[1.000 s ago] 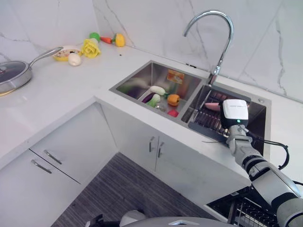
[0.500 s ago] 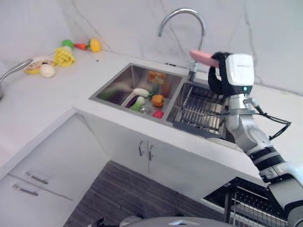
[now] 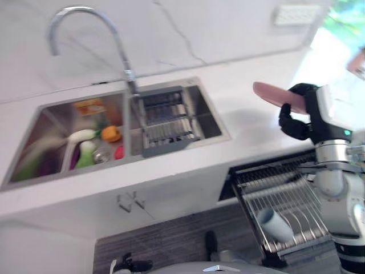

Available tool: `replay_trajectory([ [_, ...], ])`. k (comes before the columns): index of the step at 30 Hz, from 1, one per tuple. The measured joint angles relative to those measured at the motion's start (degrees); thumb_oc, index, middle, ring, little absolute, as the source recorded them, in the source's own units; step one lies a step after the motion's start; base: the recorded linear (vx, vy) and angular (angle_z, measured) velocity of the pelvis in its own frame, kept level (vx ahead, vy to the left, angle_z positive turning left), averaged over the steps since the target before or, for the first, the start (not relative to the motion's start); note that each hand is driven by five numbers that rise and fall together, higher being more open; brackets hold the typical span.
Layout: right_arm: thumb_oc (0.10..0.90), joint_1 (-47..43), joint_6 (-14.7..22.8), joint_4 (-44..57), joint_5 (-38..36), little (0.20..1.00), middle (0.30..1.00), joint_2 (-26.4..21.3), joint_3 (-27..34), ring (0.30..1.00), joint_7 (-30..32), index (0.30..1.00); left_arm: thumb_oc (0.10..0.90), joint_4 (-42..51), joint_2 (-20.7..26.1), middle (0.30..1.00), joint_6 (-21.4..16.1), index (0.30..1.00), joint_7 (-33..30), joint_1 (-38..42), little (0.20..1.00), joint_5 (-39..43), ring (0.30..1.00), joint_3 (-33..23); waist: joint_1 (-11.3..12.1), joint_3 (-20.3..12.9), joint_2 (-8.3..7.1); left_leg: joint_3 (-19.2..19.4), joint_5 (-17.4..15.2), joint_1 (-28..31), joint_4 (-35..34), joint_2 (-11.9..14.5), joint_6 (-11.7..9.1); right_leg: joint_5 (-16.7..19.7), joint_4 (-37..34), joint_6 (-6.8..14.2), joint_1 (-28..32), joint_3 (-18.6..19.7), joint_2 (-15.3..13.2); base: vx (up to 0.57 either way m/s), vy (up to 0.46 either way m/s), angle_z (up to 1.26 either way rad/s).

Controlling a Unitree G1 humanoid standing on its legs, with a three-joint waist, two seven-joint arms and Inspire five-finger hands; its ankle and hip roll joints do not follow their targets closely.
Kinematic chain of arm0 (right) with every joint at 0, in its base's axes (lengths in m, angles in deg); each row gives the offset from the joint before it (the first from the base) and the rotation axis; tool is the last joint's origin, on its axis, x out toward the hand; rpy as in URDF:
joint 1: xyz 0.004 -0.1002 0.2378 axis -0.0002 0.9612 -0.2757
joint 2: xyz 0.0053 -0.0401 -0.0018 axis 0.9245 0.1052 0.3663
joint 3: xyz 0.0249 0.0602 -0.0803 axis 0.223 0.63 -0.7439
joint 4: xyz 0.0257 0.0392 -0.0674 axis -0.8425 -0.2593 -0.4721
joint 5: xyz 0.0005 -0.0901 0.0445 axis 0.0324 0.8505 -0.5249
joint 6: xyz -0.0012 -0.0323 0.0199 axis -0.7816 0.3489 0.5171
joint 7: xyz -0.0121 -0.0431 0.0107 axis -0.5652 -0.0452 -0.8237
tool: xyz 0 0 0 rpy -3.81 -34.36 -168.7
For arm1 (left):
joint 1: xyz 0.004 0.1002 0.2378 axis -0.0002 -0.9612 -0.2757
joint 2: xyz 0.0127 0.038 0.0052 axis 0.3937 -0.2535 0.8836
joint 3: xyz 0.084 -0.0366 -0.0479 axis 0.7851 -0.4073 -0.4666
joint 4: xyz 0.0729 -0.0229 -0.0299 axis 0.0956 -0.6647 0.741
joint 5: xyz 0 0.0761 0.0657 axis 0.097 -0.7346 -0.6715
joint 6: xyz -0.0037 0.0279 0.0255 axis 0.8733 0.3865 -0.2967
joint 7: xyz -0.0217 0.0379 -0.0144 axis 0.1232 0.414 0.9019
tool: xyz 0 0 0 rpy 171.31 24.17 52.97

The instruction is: Place the dishes in the dishwasher.

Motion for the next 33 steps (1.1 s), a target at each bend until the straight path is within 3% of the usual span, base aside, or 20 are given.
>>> replay_trajectory([
  [3, 0.4, 3.1, -0.7, 2.6, 0.0, 0.3, 0.3, 0.3, 3.8, 0.3, -1.5, 0.3, 0.8, 0.0, 0.6, 0.9, 0.3, 0.9, 0.3, -0.1, 0.9, -1.2, 0.9, -0.5, -3.4, 0.3, -0.81, 2.8, -0.8, 1.2, -0.2, -0.4, 0.0, 0.2, 0.2, 0.3, -0.8, 3.5, 1.4, -0.01, 0.051, -0.89],
  [4, 0.4, 3.7, -1.0, 3.3, 0.2, 0.3, 0.3, 0.3, 3.9, 0.3, -2.4, 0.3, 0.8, -0.2, 0.4, 0.9, 0.2, 0.9, 0.5, -0.4, 0.9, -1.9, 0.9, -1.5, -4.1, 0.5, -0.68, 6.7, -1.0, 1.0, -0.2, 0.1, 0.3, 0.1, 0.1, 0.6, -1.8, 5.1, 1.9, -0.05, 0.036, -0.91],
  [6, 0.4, 3.7, -1.0, 3.2, 0.2, 0.3, 0.3, 0.3, 3.9, 0.3, -2.4, 0.3, 0.8, -0.3, 0.4, 0.9, 0.2, 0.9, 0.5, -0.4, 0.9, -2.0, 0.9, -1.5, -4.2, 0.5, -0.68, 6.8, -1.0, 0.9, -0.2, 0.1, 0.3, 0.0, 0.1, 0.6, -1.8, 5.0, 1.9, -0.04, 0.028, -0.65],
  [7, 0.4, 6.0, -1.3, 3.1, 0.2, 0.3, 0.3, 1.5, 2.8, 0.3, -4.7, 0.3, 0.8, -0.2, -0.2, 0.9, 0.0, 0.9, 0.6, 0.8, 0.9, -2.1, 0.9, -1.2, -6.7, 0.7, -1.79, 9.3, -0.9, 1.4, -0.2, -1.0, 0.2, 0.4, 0.3, 1.8, -3.0, 6.5, 2.4, -0.02, 0.016, -0.53],
  [10, 0.4, 6.6, -1.1, 3.2, 0.0, 0.3, 0.3, 2.5, 0.4, 0.3, -6.4, 0.3, 0.8, -0.2, -1.1, 0.9, -0.2, 0.9, 1.0, 1.4, 0.9, -2.3, 0.9, -0.9, -6.7, 1.2, -2.5, 9.6, -0.7, 1.3, -0.2, -1.3, 0.2, 0.5, 0.0, 2.0, -3.7, 8.8, 2.9, -0.04, 0.013, -0.81],
  [12, 0.4, 8.6, -0.9, 1.7, -0.4, 0.3, 0.3, 5.2, -4.7, 0.3, -8.9, 0.3, 0.8, 0.4, -2.1, 0.9, -0.5, 0.9, 1.3, 2.9, 0.9, -3.7, 0.9, -0.9, -6.8, 1.7, -2.82, 12.0, 0.3, -1.7, -0.3, -0.1, 1.6, -1.9, 4.0, 5.2, -8.5, 9.9, 4.0, -0.06, 0.007, -0.63],
  [13, 0.4, 8.6, -0.9, 1.7, -0.4, 0.3, 0.3, 5.2, -4.7, 0.3, -8.9, 0.3, 0.8, 0.4, -2.1, 0.9, -0.5, 0.9, 1.3, 2.9, 0.9, -3.7, 0.9, -0.9, -6.8, 1.7, -2.82, 12.0, 0.3, -1.7, -0.3, -0.1, 1.6, -1.9, 4.0, 5.2, -8.5, 9.9, 4.0, -0.08, 0.013, -0.41],
  [14, 0.4, 9.1, -0.5, 1.5, -0.4, 0.3, 0.3, 5.0, -6.3, 0.3, -10.0, 0.3, 0.8, 1.3, -2.1, 0.9, -0.4, 0.9, 1.4, 3.0, 0.9, -3.9, 0.9, 0.4, -6.4, 1.8, -3.43, 12.7, 1.1, -2.2, -0.2, -0.3, 0.5, -1.9, 9.3, 6.0, -10.8, 9.4, 1.7, -0.04, 0.008, -0.19],
  [17, 0.4, 10.5, 0.1, 0.8, -0.3, 0.3, 0.3, 4.5, -7.7, 0.3, -9.9, 0.3, 0.8, 1.4, -1.7, 0.9, -0.5, 0.9, 1.4, 3.2, 0.9, -4.1, 0.9, 1.4, -5.5, 2.2, -3.79, 9.2, 0.9, -2.0, -0.3, -1.1, 0.6, -0.7, 5.8, 5.0, -8.8, 9.8, 2.3, -0.04, -0.001, -0.38],
  [18, 0.4, 10.6, 1.2, -2.0, -0.3, 0.3, 0.3, 4.2, -9.1, 0.3, -9.7, 0.3, 0.8, 1.3, -1.6, 0.9, -0.6, 0.9, 1.4, 3.4, 0.9, -4.1, 0.9, 1.3, -4.4, 2.8, -3.08, 6.4, 1.0, -2.6, -0.2, 0.1, 1.3, -1.3, 3.4, 6.4, -7.5, 9.3, 3.1, -0.01, -0.009, -0.24],
  [19, 0.4, 10.6, 1.2, -2.0, -0.3, 0.3, 0.3, 4.2, -9.1, 0.3, -9.7, 0.3, 0.8, 1.3, -1.6, 0.9, -0.6, 0.9, 1.4, 3.4, 0.9, -4.1, 0.9, 1.3, -4.4, 2.8, -3.08, 6.4, 1.0, -2.6, -0.2, 0.1, 1.3, -1.3, 3.4, 6.4, -7.5, 9.3, 3.1, -0.04, -0.022, -0.13],
  [20, 0.4, 10.7, 1.7, -7.7, -0.3, 0.3, 0.3, 3.2, -8.8, 0.3, -9.0, 0.3, 0.8, 1.4, -2.6, 0.9, -1.3, 0.9, 1.4, 3.6, 0.9, -4.3, 0.9, 1.5, -3.6, 2.9, -0.87, 6.4, 2.1, -4.8, -0.2, 3.3, 1.6, -4.6, 14.0, 3.7, -12.7, 9.1, 3.7, -0.05, -0.033, 0.62],
  [21, 0.4, 10.7, 2.4, -11.2, -0.2, 0.3, 0.3, 1.7, -8.0, 0.3, -6.5, 0.3, 0.8, 1.4, -2.8, 0.9, -1.4, 0.9, 1.6, 3.6, 0.9, -4.4, 0.9, 3.5, -2.9, 2.7, 0.42, 5.5, 2.0, -6.3, -0.2, 5.2, 1.2, -7.4, 23.0, 4.4, -14.0, 9.8, 1.3, -0.05, -0.033, 0.62],
  [22, 0.4, 10.7, 2.4, -11.2, -0.2, 0.3, 0.3, 1.7, -8.0, 0.3, -6.5, 0.3, 0.8, 1.4, -2.8, 0.9, -1.4, 0.9, 1.6, 3.6, 0.9, -4.4, 0.9, 3.5, -2.9, 2.7, 0.42, 5.5, 2.0, -6.3, -0.2, 5.2, 1.2, -7.4, 23.0, 4.4, -14.0, 9.8, 1.3, -0.03, -0.028, 1.18],
  [23, 0.4, 10.0, 2.9, -13.8, -0.2, 0.3, 0.3, 0.0, -8.0, 0.3, -4.2, 0.3, 0.8, 1.4, -1.1, 0.9, -1.5, 0.9, 2.5, 3.6, 0.9, -4.1, 0.9, 4.4, -1.5, 2.8, -1.0, 1.4, 1.8, -6.4, -0.2, 4.6, 0.6, -11.8, 20.1, 4.3, -8.3, 10.4, -2.8, -0.02, -0.017, 0.91],
  [24, 0.4, 7.1, 3.2, -19.3, -0.3, 0.3, 0.3, -1.9, -8.9, 0.3, -3.9, 0.3, 0.8, 1.3, -0.5, 0.9, -1.5, 0.9, 2.3, 4.6, 0.9, -4.1, 0.9, 4.6, 0.5, 3.5, -1.2, -0.2, 2.5, -6.6, -0.2, 5.1, -0.5, -10.1, 15.8, 2.4, -5.8, 9.7, -2.0, -0.02, -0.017, 0.91],
  [26, 0.4, 5.7, 3.2, -22.7, -0.3, 0.3, 0.3, -3.3, -9.9, 0.3, -3.4, 0.3, 0.8, 1.3, -0.7, 0.9, -1.7, 0.9, 2.4, 4.7, 0.9, -4.1, 0.9, 4.6, 1.5, 3.4, -0.49, -0.2, 3.5, -6.2, -0.2, 4.4, -0.8, -8.7, 12.6, 2.5, -3.9, 9.2, -1.7, -0.02, -0.028, 0.5],
  [28, 0.4, 2.2, 5.6, -31.5, -0.2, 0.3, 0.3, -5.7, -13.1, 0.3, 0.8, 0.3, 0.8, 0.5, -0.9, 0.9, -1.7, 0.9, 2.6, 4.2, 0.9, -4.3, 0.9, 4.6, 2.2, 3.1, 2.56, 0.2, 4.0, -4.0, 0.0, 4.2, -1.7, -6.2, 9.7, 0.8, -2.1, 6.8, 0.6, -0.02, -0.036, 0.56],
  [30, 0.4, 0.8, 6.6, -37.9, -0.1, 0.3, 0.3, -6.4, -15.4, 0.3, 3.0, 0.3, 0.8, 0.1, -0.6, 0.9, -1.8, 0.9, 3.1, 4.6, 0.9, -4.2, 0.9, 3.1, 3.8, 3.4, 2.95, -0.7, 4.4, -4.7, 0.4, 4.9, -2.9, -5.5, 8.2, 0.3, -1.6, 5.6, 0.8, 0.01, -0.026, 0.28],
  [33, 0.4, -0.9, 7.5, -41.6, -0.2, 0.3, 0.3, -5.9, -17.8, 0.3, 5.2, 0.3, 0.8, -2.7, -0.4, 0.9, -1.3, 0.9, 3.3, 3.9, 0.9, -4.3, 0.9, 2.9, 4.1, 3.6, 3.38, -1.5, 4.6, -4.4, 0.1, 5.1, -3.1, -4.8, 6.5, 0.6, 0.0, 4.6, 0.4, 0.03, -0.021, 0.14],
])
